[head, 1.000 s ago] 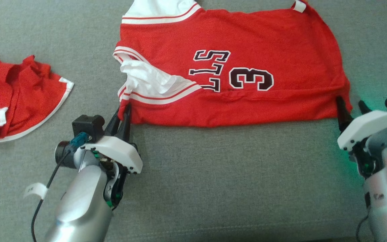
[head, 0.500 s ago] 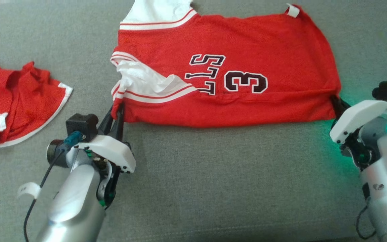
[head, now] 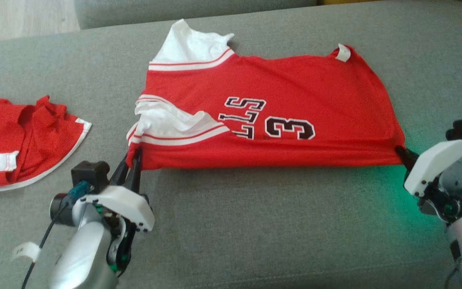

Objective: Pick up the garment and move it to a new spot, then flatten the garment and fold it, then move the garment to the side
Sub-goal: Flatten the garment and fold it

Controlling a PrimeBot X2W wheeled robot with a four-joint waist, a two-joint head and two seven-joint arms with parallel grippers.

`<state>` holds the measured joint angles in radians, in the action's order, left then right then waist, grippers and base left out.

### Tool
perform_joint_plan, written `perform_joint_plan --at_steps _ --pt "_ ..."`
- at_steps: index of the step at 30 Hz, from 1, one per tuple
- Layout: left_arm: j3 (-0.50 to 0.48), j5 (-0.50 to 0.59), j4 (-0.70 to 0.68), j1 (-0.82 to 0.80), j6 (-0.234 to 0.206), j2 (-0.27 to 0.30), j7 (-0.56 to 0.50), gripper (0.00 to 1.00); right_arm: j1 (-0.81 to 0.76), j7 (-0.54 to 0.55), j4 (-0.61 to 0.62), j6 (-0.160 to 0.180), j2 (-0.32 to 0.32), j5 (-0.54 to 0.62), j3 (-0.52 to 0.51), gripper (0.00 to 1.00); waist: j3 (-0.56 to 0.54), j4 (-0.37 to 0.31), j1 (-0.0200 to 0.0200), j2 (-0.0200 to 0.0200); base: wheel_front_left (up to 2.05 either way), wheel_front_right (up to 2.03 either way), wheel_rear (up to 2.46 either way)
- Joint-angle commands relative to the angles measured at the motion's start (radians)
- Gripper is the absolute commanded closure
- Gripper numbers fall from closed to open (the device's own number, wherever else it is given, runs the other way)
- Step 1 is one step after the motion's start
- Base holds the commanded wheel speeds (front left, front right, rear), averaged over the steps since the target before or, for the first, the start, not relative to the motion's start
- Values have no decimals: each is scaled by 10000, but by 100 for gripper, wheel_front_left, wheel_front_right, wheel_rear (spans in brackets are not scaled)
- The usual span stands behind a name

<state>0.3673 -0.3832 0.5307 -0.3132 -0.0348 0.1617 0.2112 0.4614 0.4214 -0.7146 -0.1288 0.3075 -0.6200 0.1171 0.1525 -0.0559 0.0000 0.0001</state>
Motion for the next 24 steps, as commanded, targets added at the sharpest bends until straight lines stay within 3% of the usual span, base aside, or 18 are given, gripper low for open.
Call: perform_joint_plan --at_steps 1,10,17,18,19,20,21,24 --pt "-478 -76 -476 -98 -68 476 -30 100 -116 166 444 -19 383 -115 81 100 -98 -7 0 -1 0 0 0" --pt "-391 -174 -1518 895 -247 854 -694 100 -1111 927 1308 -19 518 -216 -212 100 -319 10 0 -1 0 0 0" --pt "-116 -401 -1991 1574 -198 869 -1420 100 -1772 1073 1884 -19 211 -10 -606 100 -428 -11 0 -1 0 0 0" --pt "-58 -410 -2003 1612 -201 859 -1539 100 -1819 964 1987 -19 161 53 -683 67 -426 -13 0 -1 0 0 0" --pt "2 -413 -1993 1641 -190 867 -1667 95 -1862 890 2065 -19 87 77 -774 0 -425 -15 0 -1 0 0 0" --pt "41 -417 -1988 1656 -188 874 -1754 13 -1896 809 2170 -19 13 100 -839 0 -426 -17 0 -1 0 0 0" --pt "34 -448 -2005 1662 -215 853 -1784 0 -1920 681 2310 -19 -48 133 -888 0 -428 -22 0 -1 0 0 0" --pt "-117 -487 -2129 1594 -406 805 -1591 0 -1977 78 2801 -19 -169 329 -1025 0 -415 -49 0 -1 0 0 0"
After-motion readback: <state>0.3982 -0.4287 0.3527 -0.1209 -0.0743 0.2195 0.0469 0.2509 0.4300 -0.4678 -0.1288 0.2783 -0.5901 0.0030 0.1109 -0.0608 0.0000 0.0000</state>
